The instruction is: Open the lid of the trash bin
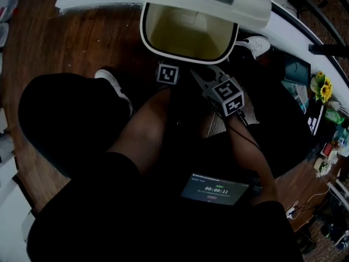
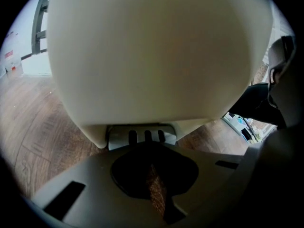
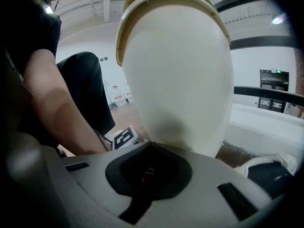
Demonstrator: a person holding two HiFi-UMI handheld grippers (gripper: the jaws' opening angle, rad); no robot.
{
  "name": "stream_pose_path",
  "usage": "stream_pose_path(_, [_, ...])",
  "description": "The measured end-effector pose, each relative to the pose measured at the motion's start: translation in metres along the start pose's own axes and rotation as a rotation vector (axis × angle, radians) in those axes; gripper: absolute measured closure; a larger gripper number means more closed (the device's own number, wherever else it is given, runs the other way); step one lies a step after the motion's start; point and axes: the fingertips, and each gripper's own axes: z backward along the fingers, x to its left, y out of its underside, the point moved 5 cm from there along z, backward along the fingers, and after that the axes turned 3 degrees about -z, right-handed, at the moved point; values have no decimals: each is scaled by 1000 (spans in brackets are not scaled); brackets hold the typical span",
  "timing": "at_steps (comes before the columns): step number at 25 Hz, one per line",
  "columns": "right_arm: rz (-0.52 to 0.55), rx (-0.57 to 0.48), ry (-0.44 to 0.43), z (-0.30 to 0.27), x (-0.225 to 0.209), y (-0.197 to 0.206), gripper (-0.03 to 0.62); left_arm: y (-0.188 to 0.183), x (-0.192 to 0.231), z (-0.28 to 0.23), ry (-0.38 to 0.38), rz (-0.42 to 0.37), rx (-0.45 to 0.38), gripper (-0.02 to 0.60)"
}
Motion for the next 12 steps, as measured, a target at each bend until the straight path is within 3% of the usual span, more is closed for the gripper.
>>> stream_pose_path(12, [15,14,9,-2,14,8,574,0,1,13,11,13,-35,555])
